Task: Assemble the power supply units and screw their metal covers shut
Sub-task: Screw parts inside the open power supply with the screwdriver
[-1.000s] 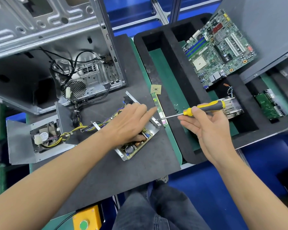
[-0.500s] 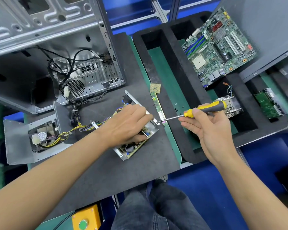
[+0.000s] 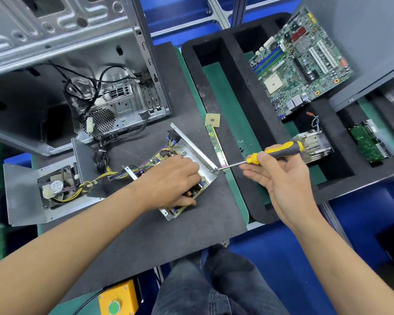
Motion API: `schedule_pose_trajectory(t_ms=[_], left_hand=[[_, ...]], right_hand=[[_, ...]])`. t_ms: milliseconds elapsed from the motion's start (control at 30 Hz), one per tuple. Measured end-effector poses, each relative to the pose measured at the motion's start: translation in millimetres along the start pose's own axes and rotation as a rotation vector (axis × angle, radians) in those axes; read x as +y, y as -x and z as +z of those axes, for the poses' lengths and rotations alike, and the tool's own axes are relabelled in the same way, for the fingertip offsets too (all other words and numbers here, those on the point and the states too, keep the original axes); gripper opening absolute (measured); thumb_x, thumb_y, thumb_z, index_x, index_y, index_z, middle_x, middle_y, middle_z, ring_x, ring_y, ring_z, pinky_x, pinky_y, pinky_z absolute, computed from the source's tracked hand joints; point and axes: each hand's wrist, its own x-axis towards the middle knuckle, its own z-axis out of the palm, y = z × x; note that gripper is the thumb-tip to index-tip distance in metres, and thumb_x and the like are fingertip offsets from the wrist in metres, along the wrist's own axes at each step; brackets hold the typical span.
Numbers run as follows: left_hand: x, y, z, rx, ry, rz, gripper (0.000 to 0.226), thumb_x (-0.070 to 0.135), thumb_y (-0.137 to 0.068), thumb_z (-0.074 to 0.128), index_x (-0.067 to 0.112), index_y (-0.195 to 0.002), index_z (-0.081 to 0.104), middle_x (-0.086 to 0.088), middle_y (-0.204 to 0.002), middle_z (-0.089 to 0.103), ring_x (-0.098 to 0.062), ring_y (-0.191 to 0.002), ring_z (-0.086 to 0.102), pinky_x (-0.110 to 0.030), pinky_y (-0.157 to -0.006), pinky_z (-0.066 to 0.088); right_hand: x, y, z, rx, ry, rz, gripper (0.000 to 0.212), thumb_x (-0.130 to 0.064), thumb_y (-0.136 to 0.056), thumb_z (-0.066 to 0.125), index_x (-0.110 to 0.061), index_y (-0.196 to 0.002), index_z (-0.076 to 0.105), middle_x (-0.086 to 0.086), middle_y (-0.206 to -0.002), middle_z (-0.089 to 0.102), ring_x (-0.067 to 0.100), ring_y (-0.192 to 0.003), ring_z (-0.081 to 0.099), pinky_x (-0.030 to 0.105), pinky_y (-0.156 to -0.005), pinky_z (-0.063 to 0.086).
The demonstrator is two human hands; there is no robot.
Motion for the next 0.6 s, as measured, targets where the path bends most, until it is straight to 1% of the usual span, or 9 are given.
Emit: schedule_pose_trajectory(t_ms=[300, 600], left_hand=[[2.6, -2.6, -1.6, -0.011, -0.045, 0.001, 0.040, 0.048, -0.073, 0.076, 0.011, -0.078, 0.063, -0.003, -0.078, 0.053, -0.025, -0.072, 0.052, -0.037, -0.064, 0.041], [5.2, -4.9, -4.9, -0.009, -0.057, -0.022, 0.040, 0.045, -0.068, 0.079, 0.010, -0.070, 0.061, -0.004, -0.073, 0.052, -0.026, -0.067, 0.050, -0.035, -0.060, 0.040]], right_hand=[[2.0, -1.0, -1.2, -0.001, 0.024, 0.008, 0.013, -0.006, -0.096, 0.061, -0.008, -0.106, 0.053, 0.017, -0.090, 0.072, 0.040, -0.087, 0.073, 0.034, -0.075, 0.059], [3.4, 1.1, 1.4, -0.003, 0.062, 0.016, 0.009, -0.006, -0.096, 0.062, -0.010, -0.101, 0.055, 0.019, -0.091, 0.072, 0.038, -0.086, 0.073, 0.034, -0.075, 0.060]])
